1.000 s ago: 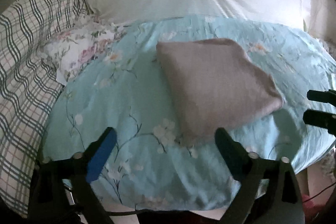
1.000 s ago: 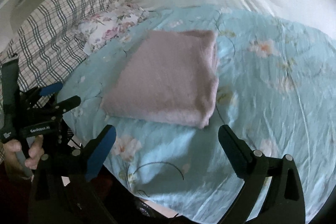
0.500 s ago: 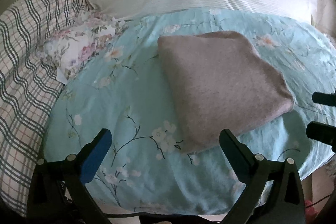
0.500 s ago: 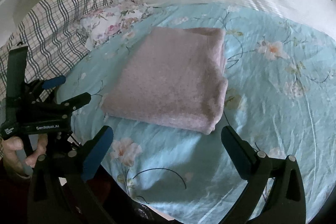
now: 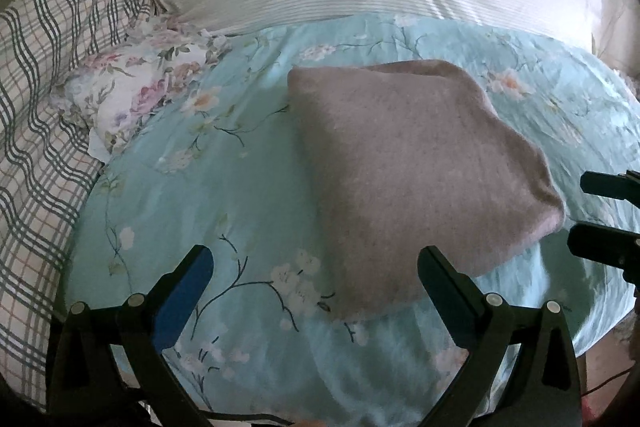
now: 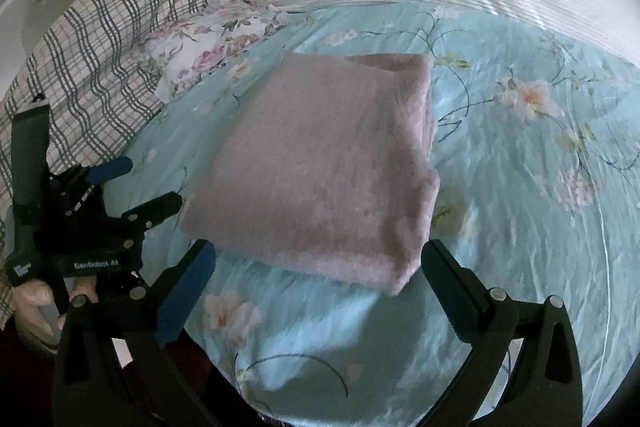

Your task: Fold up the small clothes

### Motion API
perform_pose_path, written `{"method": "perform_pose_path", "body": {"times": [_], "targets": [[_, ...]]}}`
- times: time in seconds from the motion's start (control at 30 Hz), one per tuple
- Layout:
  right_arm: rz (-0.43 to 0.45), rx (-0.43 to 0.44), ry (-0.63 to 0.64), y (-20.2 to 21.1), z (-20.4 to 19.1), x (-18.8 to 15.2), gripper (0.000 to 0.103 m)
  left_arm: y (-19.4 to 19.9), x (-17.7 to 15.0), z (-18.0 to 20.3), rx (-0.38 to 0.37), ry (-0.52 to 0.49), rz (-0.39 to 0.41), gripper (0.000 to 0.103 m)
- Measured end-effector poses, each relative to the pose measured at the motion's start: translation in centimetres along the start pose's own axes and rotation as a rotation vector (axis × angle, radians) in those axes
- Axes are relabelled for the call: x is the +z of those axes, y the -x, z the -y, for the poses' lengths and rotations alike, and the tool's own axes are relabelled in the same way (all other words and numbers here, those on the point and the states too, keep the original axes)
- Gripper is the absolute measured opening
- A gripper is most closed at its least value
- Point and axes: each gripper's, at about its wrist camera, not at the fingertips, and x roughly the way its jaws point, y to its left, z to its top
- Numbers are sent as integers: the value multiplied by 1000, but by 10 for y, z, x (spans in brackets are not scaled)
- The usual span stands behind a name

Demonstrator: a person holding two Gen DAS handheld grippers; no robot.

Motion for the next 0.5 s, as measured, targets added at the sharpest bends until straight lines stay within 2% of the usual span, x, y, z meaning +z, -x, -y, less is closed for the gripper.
{"method": "perform_pose_path", "body": {"times": [0.5], "targets": [[-28, -11, -10, -11, 7, 3, 102, -1, -6, -2, -19, 21, -21, 102]]}}
